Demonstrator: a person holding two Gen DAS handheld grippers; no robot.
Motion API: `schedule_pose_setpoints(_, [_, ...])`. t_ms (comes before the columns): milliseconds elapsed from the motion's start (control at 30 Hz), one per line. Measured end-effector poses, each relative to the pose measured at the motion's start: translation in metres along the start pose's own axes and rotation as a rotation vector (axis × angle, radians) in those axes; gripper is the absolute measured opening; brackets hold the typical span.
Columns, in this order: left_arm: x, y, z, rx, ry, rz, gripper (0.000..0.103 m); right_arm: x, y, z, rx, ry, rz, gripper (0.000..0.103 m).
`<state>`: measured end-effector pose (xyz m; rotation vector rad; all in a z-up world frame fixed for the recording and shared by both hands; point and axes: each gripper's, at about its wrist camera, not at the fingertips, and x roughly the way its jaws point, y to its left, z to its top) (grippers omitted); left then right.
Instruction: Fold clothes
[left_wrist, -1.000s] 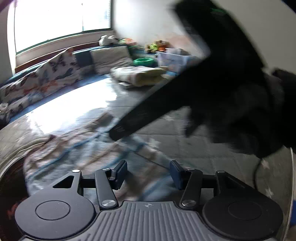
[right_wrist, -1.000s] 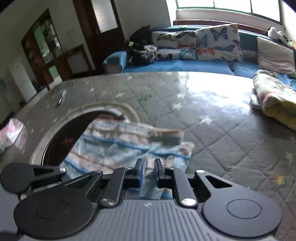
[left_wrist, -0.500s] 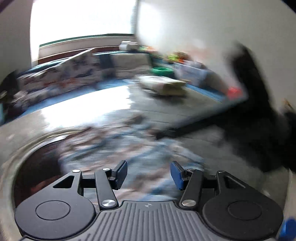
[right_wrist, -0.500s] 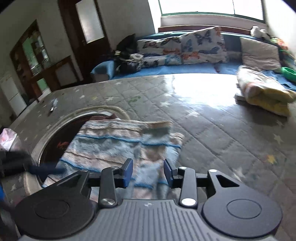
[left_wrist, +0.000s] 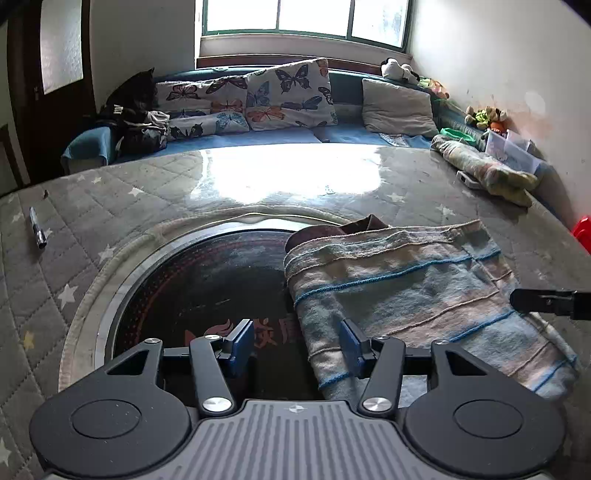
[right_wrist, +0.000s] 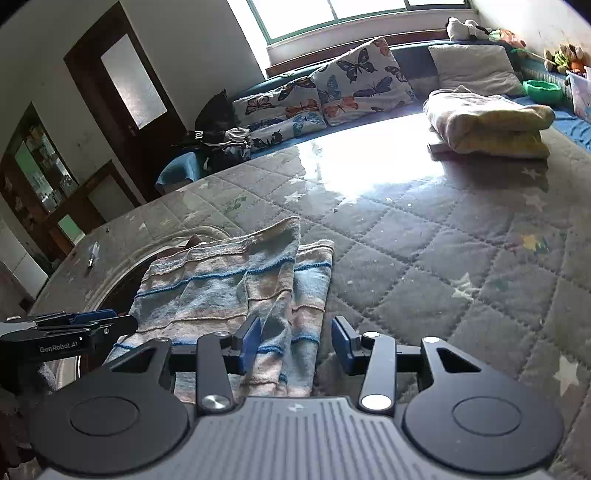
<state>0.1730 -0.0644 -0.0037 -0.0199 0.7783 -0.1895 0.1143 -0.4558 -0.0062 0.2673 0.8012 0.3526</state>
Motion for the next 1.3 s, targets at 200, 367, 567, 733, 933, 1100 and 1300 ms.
schedule_pose_setpoints(200, [-0.009, -0.001, -0.003, -0.046, 0.027, -0.063, 0.056, 0.004, 0.001, 0.000, 0.015, 0.000, 0.010, 0.046])
schedule_pose_setpoints(367, [-0.007, -0.002, -0.007, -0.080, 0.056, -0.079, 0.056, 0.010, 0.007, 0.000, 0.013, 0.019, 0.035, 0.046])
schedule_pose_setpoints(567, [-0.003, -0.002, -0.008, -0.089, 0.073, -0.106, 0.049, 0.012, 0.012, -0.004, 0.035, 0.023, 0.053, 0.023])
schedule_pose_setpoints(733, [-0.003, -0.002, -0.008, -0.088, 0.074, -0.130, 0.023, -0.002, 0.010, -0.013, 0.090, -0.010, 0.074, 0.017])
schedule_pose_setpoints(933, [-0.013, -0.005, -0.005, -0.087, 0.062, -0.161, 0.012, -0.026, 0.006, -0.018, 0.115, -0.066, 0.068, 0.016])
schedule_pose_setpoints(1100, [-0.021, -0.022, -0.001, -0.053, 0.046, -0.176, 0.011, -0.047, 0.003, -0.020, 0.126, -0.114, 0.055, 0.012])
schedule_pose_setpoints(1300, [-0.027, -0.047, 0.015, -0.002, 0.008, -0.180, 0.011, -0.065, -0.006, -0.015, 0.146, -0.134, 0.046, 0.002])
